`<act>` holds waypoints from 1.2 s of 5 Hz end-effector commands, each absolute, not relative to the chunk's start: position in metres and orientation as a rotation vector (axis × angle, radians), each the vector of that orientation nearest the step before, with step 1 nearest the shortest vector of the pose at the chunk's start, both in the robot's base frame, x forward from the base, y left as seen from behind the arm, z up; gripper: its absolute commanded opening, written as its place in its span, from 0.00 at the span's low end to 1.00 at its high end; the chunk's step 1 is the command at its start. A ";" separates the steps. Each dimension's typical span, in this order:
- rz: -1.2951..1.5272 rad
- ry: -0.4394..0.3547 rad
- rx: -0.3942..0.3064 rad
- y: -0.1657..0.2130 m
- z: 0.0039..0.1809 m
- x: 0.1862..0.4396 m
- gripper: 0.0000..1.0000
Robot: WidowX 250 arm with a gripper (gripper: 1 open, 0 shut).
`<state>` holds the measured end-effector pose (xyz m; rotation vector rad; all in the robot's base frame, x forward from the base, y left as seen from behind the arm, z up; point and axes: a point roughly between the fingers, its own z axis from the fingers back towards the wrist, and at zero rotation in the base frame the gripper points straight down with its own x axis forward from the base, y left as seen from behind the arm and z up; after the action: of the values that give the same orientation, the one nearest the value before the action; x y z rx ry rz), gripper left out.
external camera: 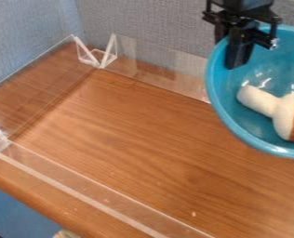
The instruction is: Remove the mushroom from inside the blue bowl and put it on the table
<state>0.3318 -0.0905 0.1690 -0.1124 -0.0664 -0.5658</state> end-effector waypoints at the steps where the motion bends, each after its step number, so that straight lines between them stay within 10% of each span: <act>1: -0.626 -0.141 -0.116 -0.096 0.193 0.333 1.00; 2: -0.627 -0.142 -0.112 -0.086 0.190 0.338 0.00; 6: -0.650 -0.108 -0.105 -0.042 0.184 0.331 0.00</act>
<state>0.3338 -0.0444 0.1591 -0.1231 -0.0307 -0.6436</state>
